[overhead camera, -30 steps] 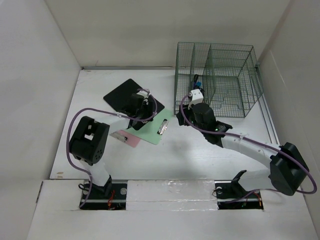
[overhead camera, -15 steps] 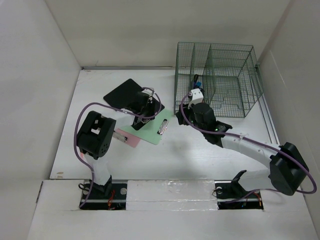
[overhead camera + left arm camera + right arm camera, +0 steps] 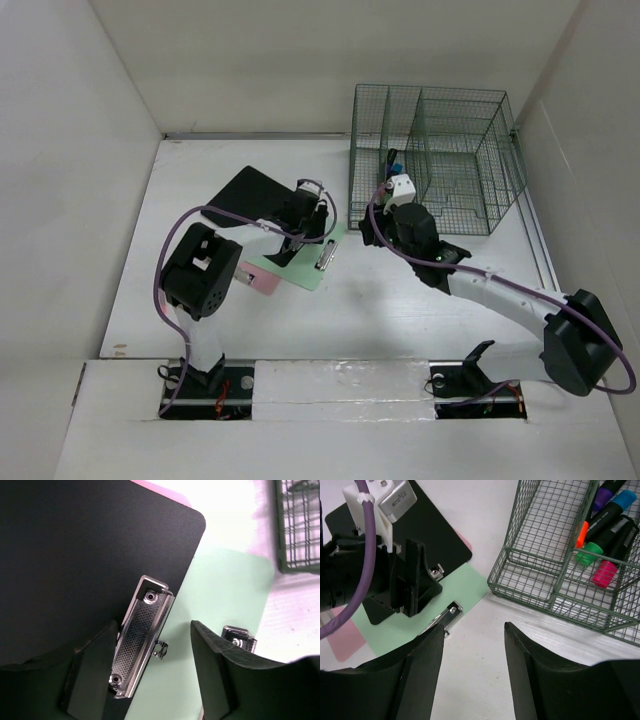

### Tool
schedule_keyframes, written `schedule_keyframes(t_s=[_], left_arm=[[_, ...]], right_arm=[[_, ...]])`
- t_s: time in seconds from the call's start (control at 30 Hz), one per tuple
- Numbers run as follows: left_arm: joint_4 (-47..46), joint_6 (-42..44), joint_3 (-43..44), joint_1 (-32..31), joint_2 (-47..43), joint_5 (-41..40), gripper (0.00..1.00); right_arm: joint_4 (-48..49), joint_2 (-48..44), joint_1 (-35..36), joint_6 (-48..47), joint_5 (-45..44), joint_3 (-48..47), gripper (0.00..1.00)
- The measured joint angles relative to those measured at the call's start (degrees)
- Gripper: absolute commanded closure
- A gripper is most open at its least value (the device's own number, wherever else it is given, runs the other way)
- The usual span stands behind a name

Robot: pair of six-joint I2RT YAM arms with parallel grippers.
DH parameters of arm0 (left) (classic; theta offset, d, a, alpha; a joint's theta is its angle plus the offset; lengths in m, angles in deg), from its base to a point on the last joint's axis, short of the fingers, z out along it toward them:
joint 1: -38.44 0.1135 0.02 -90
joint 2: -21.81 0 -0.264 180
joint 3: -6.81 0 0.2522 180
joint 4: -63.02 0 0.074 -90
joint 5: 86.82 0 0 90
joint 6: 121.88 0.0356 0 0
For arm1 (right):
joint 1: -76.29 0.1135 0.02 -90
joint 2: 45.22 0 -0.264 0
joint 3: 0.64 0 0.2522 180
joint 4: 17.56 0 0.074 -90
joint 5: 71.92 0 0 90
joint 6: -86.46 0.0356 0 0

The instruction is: Organize the desk

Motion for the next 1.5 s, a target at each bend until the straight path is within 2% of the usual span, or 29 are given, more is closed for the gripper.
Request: schedule_keyframes(t_s=[0.17,0.2,0.37,0.57,0.83,0.93,0.97,1.0,1.17,1.5], left_arm=[[0.9,-0.3,0.2,-1.2,0.0,-0.9,0.48],[0.9,-0.5,0.2,-1.2,0.0,-0.9,0.54],[1.3,-1.6,0.1,-1.0,0.0,-2.5,0.69],[-0.3,-3.8,-0.9,-1.7,0.0,-4.0,0.71],[-1.8,-4.3,-1.4,-2.5,0.3,-5.7,0.63],[-2.0,-4.3,-1.4,-3.0,0.4,-6.6,0.81],[-2.3,-4.5,-1.6,-3.0,0.3,-6.4,0.96],[-3.1,-4.8,-2.0,-3.0,0.0,-6.1,1.0],[-1.6,-6.3,-4.0,-3.8,-2.4,-5.6,1.0],[8.5,-8.9,-5.9,-8.6,-9.2,-7.5,1.0]], right_arm=[[0.0,-0.1,-0.3,0.0,0.0,0.0,0.43],[-0.1,-0.3,-0.3,0.0,-0.2,0.1,0.43],[-0.5,-3.8,-0.3,0.1,-1.3,0.9,0.43],[-1.3,-6.7,-0.3,0.0,-2.0,0.9,0.43],[-3.6,-9.0,-0.3,0.1,-2.6,0.8,0.42],[-4.3,-9.8,-0.3,0.1,-2.6,0.8,0.42],[-4.3,-10.0,-0.3,0.1,-2.6,0.8,0.42],[-4.4,-10.2,-0.3,0.1,-2.6,0.8,0.42],[-4.5,-10.5,-0.4,0.3,-2.5,0.9,0.42],[-4.2,-10.2,-1.2,1.1,-0.2,2.0,0.42]])
